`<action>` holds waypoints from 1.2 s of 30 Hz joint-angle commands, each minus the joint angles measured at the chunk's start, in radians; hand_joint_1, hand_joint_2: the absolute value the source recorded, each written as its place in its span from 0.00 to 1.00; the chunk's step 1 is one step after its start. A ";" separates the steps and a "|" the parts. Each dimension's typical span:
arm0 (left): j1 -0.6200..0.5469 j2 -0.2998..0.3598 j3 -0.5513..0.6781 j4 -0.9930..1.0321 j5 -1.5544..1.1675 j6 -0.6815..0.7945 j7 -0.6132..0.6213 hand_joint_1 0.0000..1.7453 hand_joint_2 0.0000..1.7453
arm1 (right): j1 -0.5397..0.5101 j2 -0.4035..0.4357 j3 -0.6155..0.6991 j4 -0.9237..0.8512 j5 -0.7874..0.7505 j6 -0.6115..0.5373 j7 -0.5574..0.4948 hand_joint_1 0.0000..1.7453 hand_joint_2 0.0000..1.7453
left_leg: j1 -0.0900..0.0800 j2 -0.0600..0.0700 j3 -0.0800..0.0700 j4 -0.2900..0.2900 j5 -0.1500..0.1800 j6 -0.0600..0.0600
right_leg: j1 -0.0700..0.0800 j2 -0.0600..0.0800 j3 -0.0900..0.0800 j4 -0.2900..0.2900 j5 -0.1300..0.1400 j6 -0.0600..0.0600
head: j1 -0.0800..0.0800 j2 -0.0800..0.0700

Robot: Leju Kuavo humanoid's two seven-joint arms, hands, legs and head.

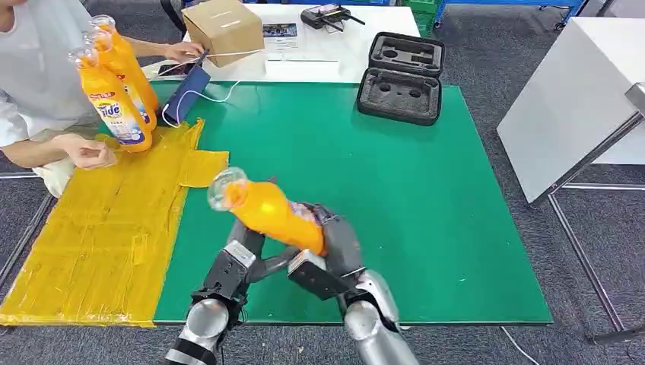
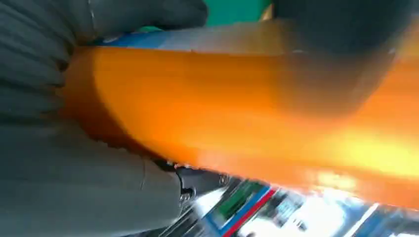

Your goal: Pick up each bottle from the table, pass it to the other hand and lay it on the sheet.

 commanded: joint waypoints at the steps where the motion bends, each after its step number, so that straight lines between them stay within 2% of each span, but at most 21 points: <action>1: -0.080 0.031 0.052 0.130 0.026 0.001 0.003 0.00 1.00 | -0.025 0.009 0.254 0.157 0.009 0.000 -0.014 0.98 1.00 | 0.000 0.001 0.004 -0.001 -0.001 -0.001 | 0.000 0.002 0.003 -0.001 -0.001 -0.001 | 0.000 0.000; 10: -0.119 0.010 0.150 0.185 0.105 -0.009 -0.010 0.00 1.00 | -0.026 -0.011 0.366 0.157 -0.012 0.009 -0.016 0.98 1.00 | 0.000 0.000 0.004 -0.001 -0.002 -0.002 | 0.000 0.001 0.004 -0.001 -0.003 -0.002 | 0.000 0.000; 11: -0.115 0.002 0.174 0.173 0.135 -0.005 -0.021 1.00 1.00 | -0.028 -0.012 0.367 0.165 -0.013 0.003 -0.013 1.00 1.00 | 0.000 0.000 0.001 -0.001 -0.001 -0.001 | 0.000 0.001 0.001 -0.001 -0.001 -0.002 | 0.000 0.000; 16: -0.100 0.001 0.191 0.122 0.157 -0.004 -0.030 1.00 1.00 | -0.036 -0.015 0.366 0.187 -0.021 -0.010 -0.013 0.99 1.00 | 0.001 0.000 0.005 -0.001 -0.003 -0.002 | 0.000 0.000 0.005 -0.001 -0.003 -0.003 | 0.000 0.000; 18: -0.100 0.001 0.191 0.122 0.157 -0.004 -0.030 1.00 1.00 | -0.036 -0.015 0.366 0.187 -0.021 -0.010 -0.013 0.99 1.00 | 0.001 -0.001 0.001 -0.001 -0.001 -0.001 | 0.000 0.000 0.001 -0.001 -0.001 -0.002 | 0.000 0.000; 22: -0.100 0.001 0.191 0.122 0.157 -0.004 -0.030 1.00 1.00 | -0.036 -0.015 0.366 0.187 -0.021 -0.010 -0.013 0.99 1.00 | 0.001 -0.001 0.004 0.000 -0.002 -0.002 | 0.000 -0.001 0.005 -0.001 -0.003 -0.002 | 0.000 0.000; 31: -0.097 -0.003 0.191 0.120 0.160 -0.001 -0.031 1.00 1.00 | -0.037 -0.015 0.363 0.187 -0.022 -0.012 -0.012 1.00 1.00 | 0.001 -0.001 0.001 0.000 -0.001 -0.001 | 0.000 -0.001 0.001 -0.001 -0.002 -0.002 | 0.000 0.000; 36: -0.090 -0.011 0.205 0.083 0.185 0.031 -0.034 1.00 1.00 | -0.040 -0.016 0.352 0.200 -0.025 -0.028 -0.011 1.00 1.00 | 0.001 -0.002 0.007 0.000 -0.004 -0.002 | 0.000 -0.001 0.007 0.000 -0.005 -0.003 | 0.000 0.000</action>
